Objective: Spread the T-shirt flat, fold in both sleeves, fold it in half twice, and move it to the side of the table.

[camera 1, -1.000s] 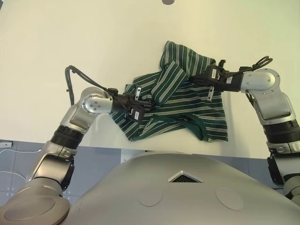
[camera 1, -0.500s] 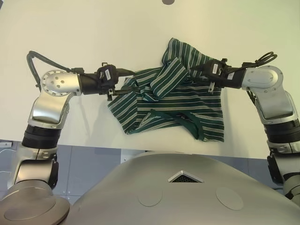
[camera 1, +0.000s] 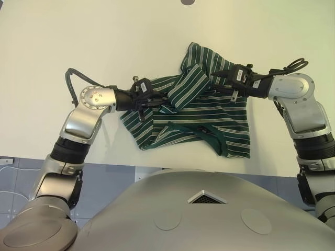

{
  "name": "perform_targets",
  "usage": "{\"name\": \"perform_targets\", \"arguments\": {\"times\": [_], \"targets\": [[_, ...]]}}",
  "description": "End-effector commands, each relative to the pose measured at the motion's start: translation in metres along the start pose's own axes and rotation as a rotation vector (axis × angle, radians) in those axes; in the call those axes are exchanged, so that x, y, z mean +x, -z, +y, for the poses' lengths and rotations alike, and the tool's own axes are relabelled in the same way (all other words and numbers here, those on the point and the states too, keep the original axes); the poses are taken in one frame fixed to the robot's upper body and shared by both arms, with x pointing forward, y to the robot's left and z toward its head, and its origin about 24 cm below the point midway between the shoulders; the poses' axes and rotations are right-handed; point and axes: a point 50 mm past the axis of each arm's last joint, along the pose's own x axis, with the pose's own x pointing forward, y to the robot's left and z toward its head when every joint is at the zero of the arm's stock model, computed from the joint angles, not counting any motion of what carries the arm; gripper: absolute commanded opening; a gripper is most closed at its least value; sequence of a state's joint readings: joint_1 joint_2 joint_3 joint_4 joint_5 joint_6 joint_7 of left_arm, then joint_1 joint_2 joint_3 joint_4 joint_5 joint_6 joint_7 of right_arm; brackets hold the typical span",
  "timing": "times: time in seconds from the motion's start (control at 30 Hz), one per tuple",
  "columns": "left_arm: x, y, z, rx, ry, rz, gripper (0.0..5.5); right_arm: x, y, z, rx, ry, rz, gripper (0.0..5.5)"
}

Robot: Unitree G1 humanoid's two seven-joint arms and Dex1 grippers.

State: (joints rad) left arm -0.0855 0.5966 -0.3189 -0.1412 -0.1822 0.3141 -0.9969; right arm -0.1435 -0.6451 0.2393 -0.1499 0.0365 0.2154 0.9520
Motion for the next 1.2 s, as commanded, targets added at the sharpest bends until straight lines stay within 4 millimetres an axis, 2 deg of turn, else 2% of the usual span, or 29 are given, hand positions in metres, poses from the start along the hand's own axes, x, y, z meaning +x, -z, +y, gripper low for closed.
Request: {"name": "perform_targets", "arguments": {"times": [0.03, 0.17, 0.27, 0.4, 0.47, 0.53, 0.6, 0.73, 0.83, 0.93, 1.0, 1.07, 1.1, 1.17, 1.2], "targets": [[0.000, 0.003, 0.000, 0.013, 0.013, 0.032, 0.09, 0.002, -0.002, -0.001, -0.002, 0.008, -0.009, 1.51], [0.000, 0.002, -0.001, 0.020, 0.031, 0.022, 0.02, 0.002, -0.002, -0.002, -0.006, 0.013, -0.008, 1.51], [-0.009, -0.011, 0.005, 0.013, 0.032, -0.060, 0.02, -0.001, -0.002, -0.009, -0.007, 0.064, -0.019, 1.51], [-0.040, -0.058, 0.060, 0.036, -0.159, -0.272, 0.02, -0.015, -0.016, -0.045, 0.127, 0.310, -0.201, 1.51], [-0.046, -0.067, 0.079, 0.045, -0.229, -0.306, 0.02, -0.018, -0.014, -0.057, 0.194, 0.375, -0.247, 1.51], [-0.044, -0.063, 0.096, 0.035, -0.289, -0.291, 0.02, -0.011, -0.004, -0.065, 0.216, 0.417, -0.198, 1.51], [-0.040, -0.056, 0.106, 0.018, -0.311, -0.263, 0.02, 0.008, 0.002, -0.075, 0.216, 0.432, -0.150, 1.51], [-0.036, -0.051, 0.104, 0.020, -0.245, -0.257, 0.02, 0.054, -0.004, -0.091, 0.179, 0.368, -0.101, 1.51], [-0.034, -0.055, 0.103, 0.034, -0.200, -0.260, 0.02, 0.075, -0.002, -0.092, 0.131, 0.248, -0.015, 1.51], [-0.033, -0.057, 0.106, 0.043, -0.166, -0.248, 0.02, 0.077, 0.027, -0.084, 0.082, 0.136, 0.215, 1.51], [-0.028, -0.054, 0.117, 0.019, -0.169, -0.211, 0.02, 0.068, 0.045, -0.091, 0.079, 0.244, 0.350, 1.51], [-0.023, -0.053, 0.138, -0.019, -0.252, -0.157, 0.02, 0.053, 0.053, -0.108, 0.110, 0.437, 0.429, 1.51], [-0.020, -0.057, 0.152, -0.030, -0.346, -0.115, 0.02, 0.044, 0.046, -0.122, 0.115, 0.562, 0.406, 1.51], [-0.016, -0.069, 0.170, -0.007, -0.525, -0.047, 0.02, 0.039, 0.016, -0.147, 0.147, 0.743, 0.250, 1.51], [-0.017, -0.076, 0.178, 0.028, -0.645, -0.018, 0.02, 0.040, -0.010, -0.159, 0.125, 0.808, 0.114, 1.51]]}}
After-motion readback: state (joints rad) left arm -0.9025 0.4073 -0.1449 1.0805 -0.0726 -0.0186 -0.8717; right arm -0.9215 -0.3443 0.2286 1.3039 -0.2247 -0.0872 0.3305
